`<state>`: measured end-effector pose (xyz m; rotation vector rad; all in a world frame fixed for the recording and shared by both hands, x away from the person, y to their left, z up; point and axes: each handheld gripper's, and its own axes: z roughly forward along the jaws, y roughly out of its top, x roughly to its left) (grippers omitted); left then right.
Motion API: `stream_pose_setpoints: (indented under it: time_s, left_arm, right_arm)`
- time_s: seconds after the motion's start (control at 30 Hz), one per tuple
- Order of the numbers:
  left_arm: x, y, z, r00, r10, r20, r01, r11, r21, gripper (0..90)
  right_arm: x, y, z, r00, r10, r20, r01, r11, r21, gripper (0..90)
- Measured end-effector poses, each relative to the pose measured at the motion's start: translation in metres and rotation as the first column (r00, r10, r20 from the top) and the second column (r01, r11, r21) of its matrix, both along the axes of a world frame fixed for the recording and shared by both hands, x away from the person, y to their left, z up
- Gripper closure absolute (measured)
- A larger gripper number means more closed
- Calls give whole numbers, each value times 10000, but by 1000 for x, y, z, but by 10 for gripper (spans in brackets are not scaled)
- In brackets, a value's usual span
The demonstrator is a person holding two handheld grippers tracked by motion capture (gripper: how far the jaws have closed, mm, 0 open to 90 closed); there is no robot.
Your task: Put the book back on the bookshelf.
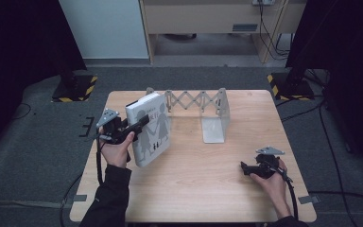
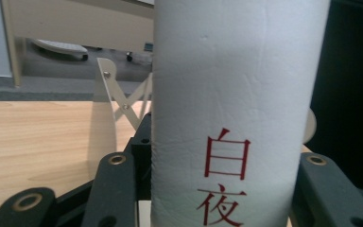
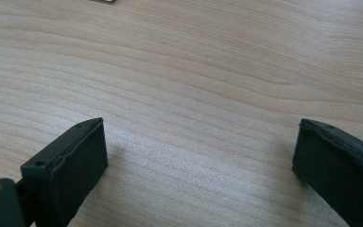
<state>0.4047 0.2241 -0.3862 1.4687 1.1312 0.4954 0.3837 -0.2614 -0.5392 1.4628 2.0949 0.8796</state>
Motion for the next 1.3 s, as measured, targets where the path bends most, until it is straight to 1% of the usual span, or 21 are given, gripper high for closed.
stream_pose_setpoints:
  time_s: [0.03, 0.1, 0.23, 0.3, 0.37, 0.43, 0.53, 0.73, 0.87, 0.93, 1.07, 1.13, 1.3]
  left_arm:
    - [3, -1, -1, 10000, 87, 18, -87, 9999, 95, 522]
    - [7, -3, -3, 9997, 247, 30, -247, 9996, 112, 521]
    - [19, -4, -9, 9993, 376, -72, -377, 9992, -102, 521]
    - [24, -6, -11, 9990, 447, -96, -447, 9990, 11, 521]
    - [28, -10, -12, 9985, 550, -20, -550, 9983, 205, 521]
    - [32, -12, -14, 9975, 710, 42, -711, 9972, 242, 521]
    - [38, -14, -16, 9973, 732, -43, -731, 9971, 224, 521]
    - [44, -19, -22, 9969, 787, -86, -783, 9959, 445, 520]
    - [44, -23, -25, 9965, 835, 72, -838, 9946, 606, 520]
    - [43, -24, -26, 9969, 771, 135, -779, 9948, 658, 520]
    - [39, -23, -28, 9970, 723, 291, -741, 9948, 701, 519]
    - [36, -22, -29, 9973, 663, 315, -686, 9945, 792, 517]
    - [24, -21, -30, 9984, 505, 258, -534, 9904, 1274, 514]
  right_arm:
    - [0, 0, 0, 10000, 0, -1, 0, 10000, 0, 42]
    - [0, 0, 0, 10000, 0, 0, 0, 10000, 0, 42]
    - [0, 0, 0, 10000, 2, 0, -2, 10000, -2, 42]
    - [0, 0, 0, 10000, 0, 0, 0, 10000, -1, 42]
    - [0, 0, 0, 10000, 2, 1, -2, 10000, 0, 42]
    - [0, 0, 0, 10000, 1, 0, -1, 10000, 0, 42]
    - [0, 0, 0, 10000, 1, 0, -1, 10000, 1, 42]
    - [0, 0, 0, 10000, 0, 0, 0, 10000, -1, 42]
    - [0, 0, 0, 10000, 3, 1, -3, 10000, -2, 42]
    - [0, 0, 0, 10000, 2, 0, -2, 10000, 0, 42]
    - [0, 0, 0, 10000, 0, -1, 0, 10000, 0, 42]
    - [0, 0, 0, 10000, 1, -1, -1, 10000, 0, 42]
    - [0, 0, 0, 10000, -1, -1, 1, 10000, 1, 42]
